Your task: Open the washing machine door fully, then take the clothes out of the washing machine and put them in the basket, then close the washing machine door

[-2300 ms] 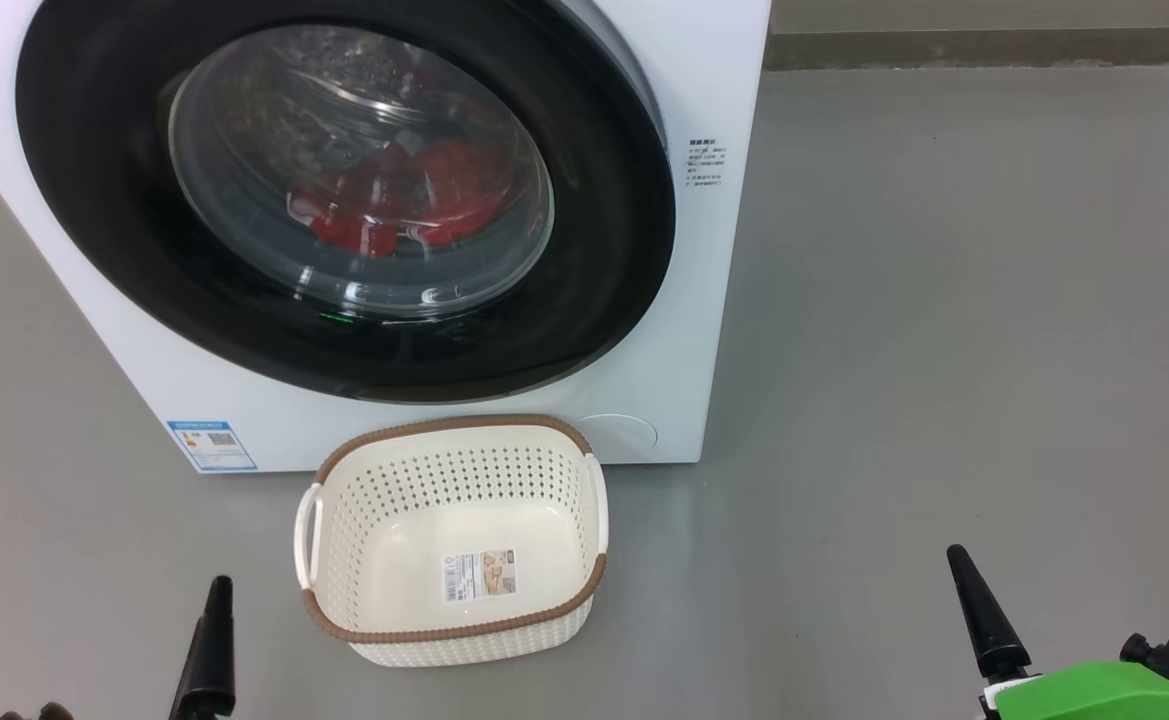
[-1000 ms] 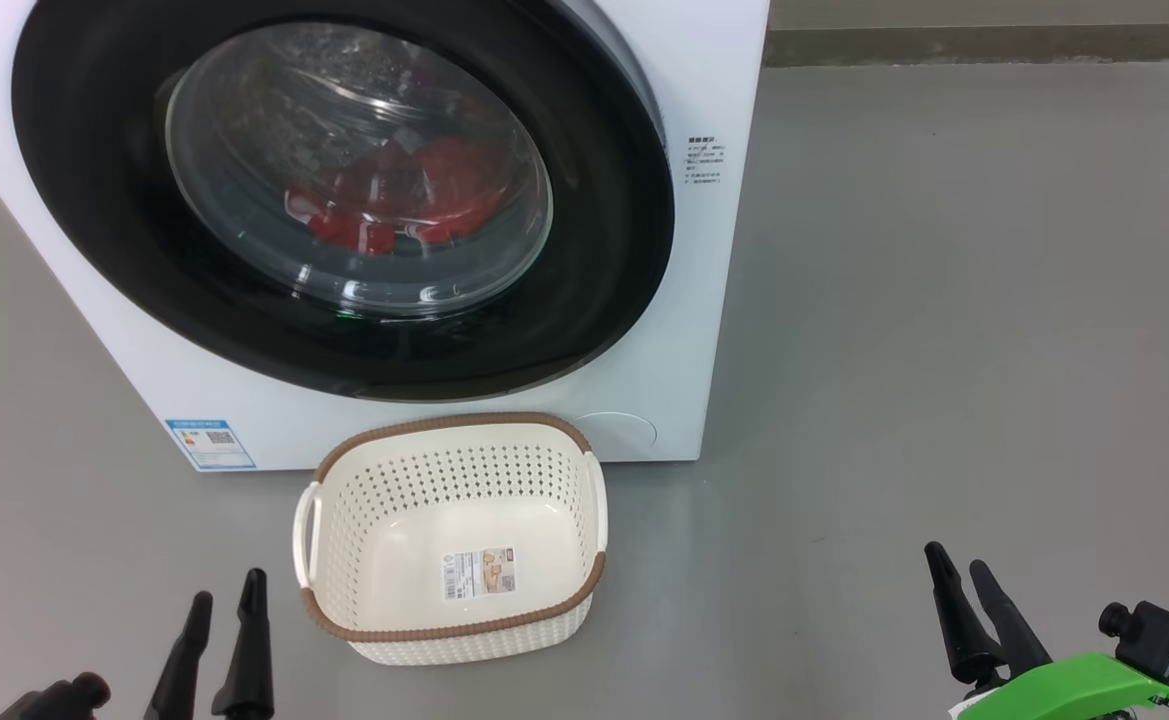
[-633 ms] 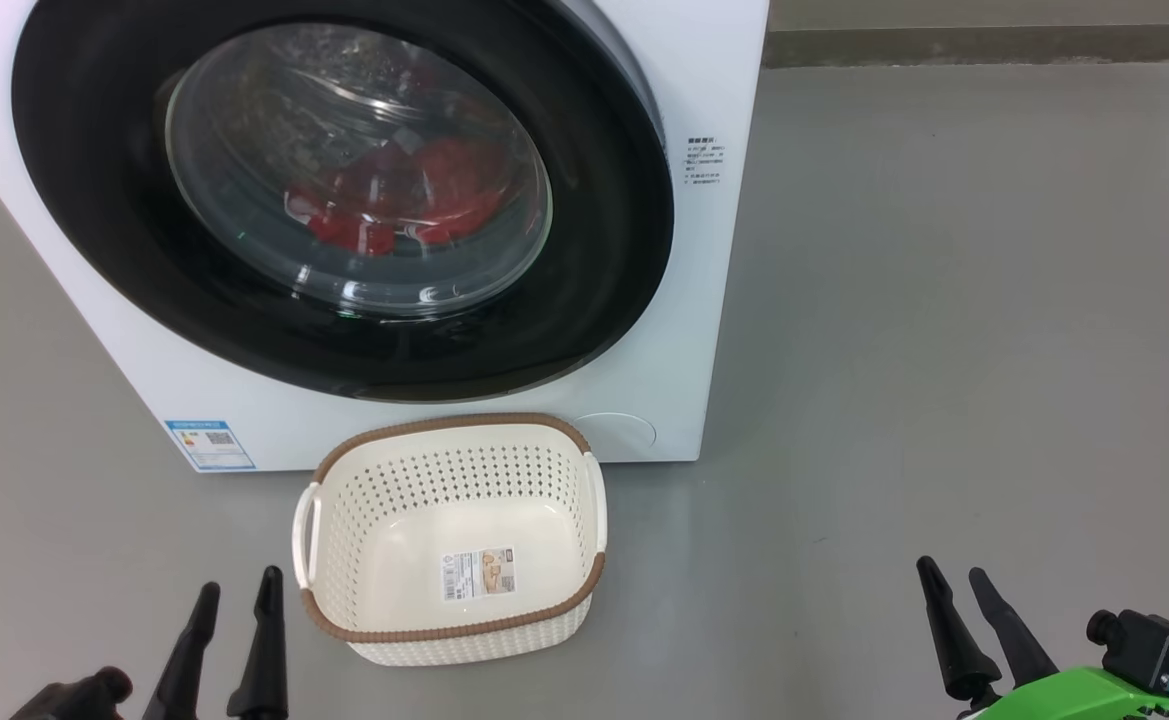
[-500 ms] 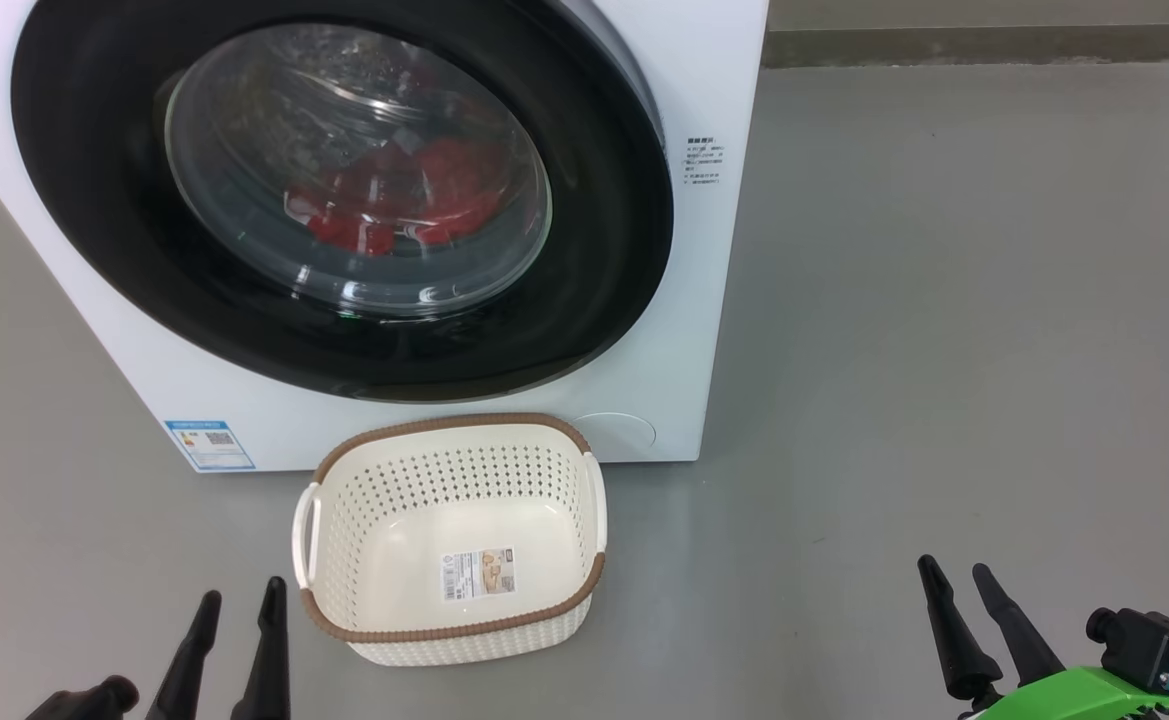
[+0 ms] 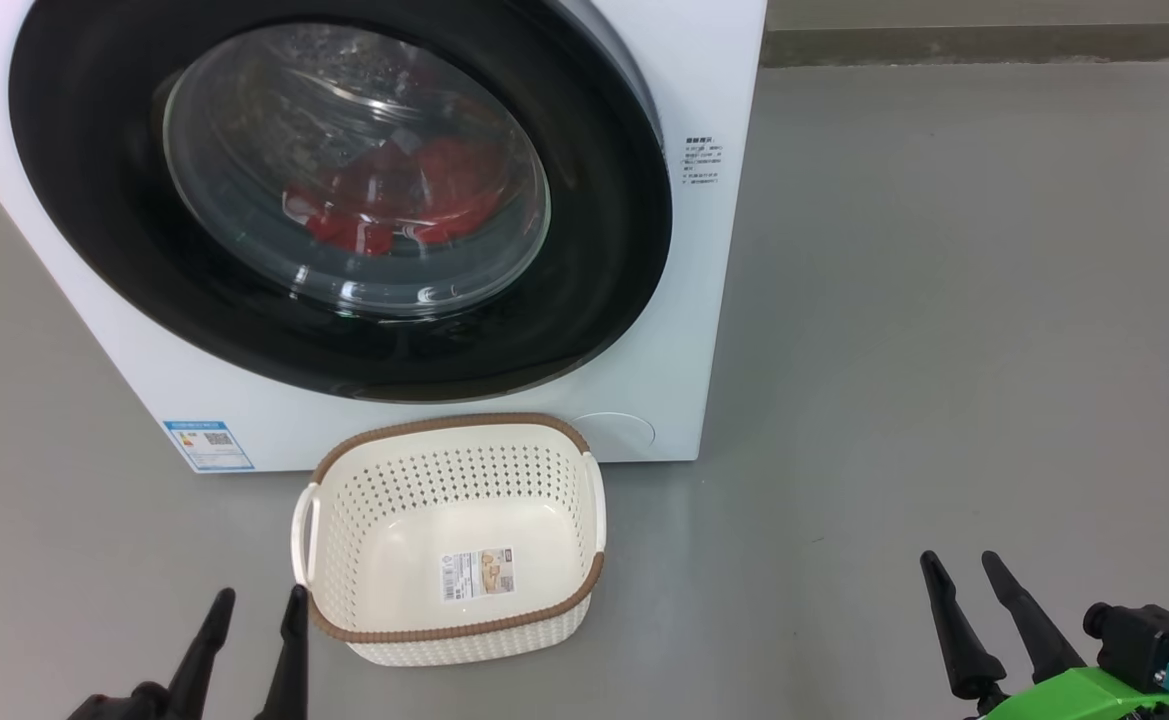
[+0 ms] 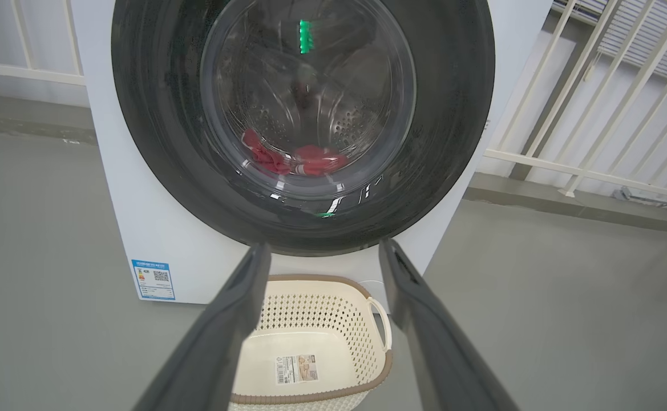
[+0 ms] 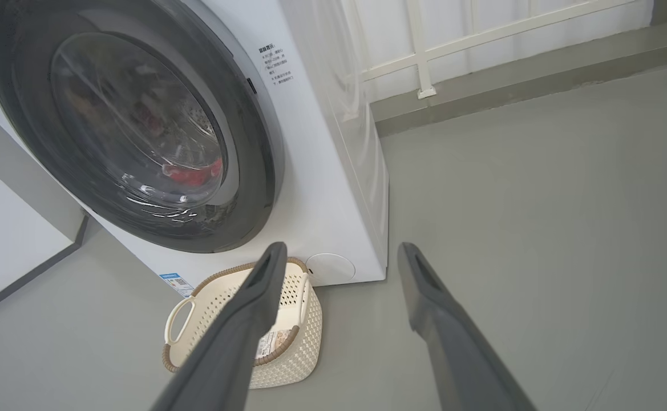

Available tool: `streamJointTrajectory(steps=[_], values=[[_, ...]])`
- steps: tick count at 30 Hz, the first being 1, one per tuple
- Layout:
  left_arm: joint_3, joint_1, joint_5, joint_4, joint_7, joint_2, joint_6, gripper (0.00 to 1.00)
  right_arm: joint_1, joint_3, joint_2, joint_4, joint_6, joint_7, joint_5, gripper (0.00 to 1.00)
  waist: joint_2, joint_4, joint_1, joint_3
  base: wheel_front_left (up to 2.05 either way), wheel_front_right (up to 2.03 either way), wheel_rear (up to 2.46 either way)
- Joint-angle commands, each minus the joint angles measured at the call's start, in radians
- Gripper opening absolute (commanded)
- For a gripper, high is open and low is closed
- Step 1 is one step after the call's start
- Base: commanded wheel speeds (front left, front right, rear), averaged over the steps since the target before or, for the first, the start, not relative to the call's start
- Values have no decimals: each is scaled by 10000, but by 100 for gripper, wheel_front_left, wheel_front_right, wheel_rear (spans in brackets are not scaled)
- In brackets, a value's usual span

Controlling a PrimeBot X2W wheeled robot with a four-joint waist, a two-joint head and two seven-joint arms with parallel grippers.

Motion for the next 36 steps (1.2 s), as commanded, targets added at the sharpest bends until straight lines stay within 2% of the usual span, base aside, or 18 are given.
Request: streamJointTrajectory(steps=[1, 19, 36], values=[[228, -179, 284, -325, -180, 209, -26, 100, 67, 163, -218, -293, 13, -181, -305, 100, 0, -2, 0, 2, 0, 0, 0], [48, -20, 1518, -260, -736, 431, -33, 100, 414, -178, -282, -805, 16, -736, -2337, 100, 0, -19, -1, 83, 0, 0, 0], [194, -146, 1364, -308, -736, 431, -33, 100, 556, -773, -87, -1137, 16, -736, -2459, 100, 0, -8, -1, 195, 0, 0, 0]])
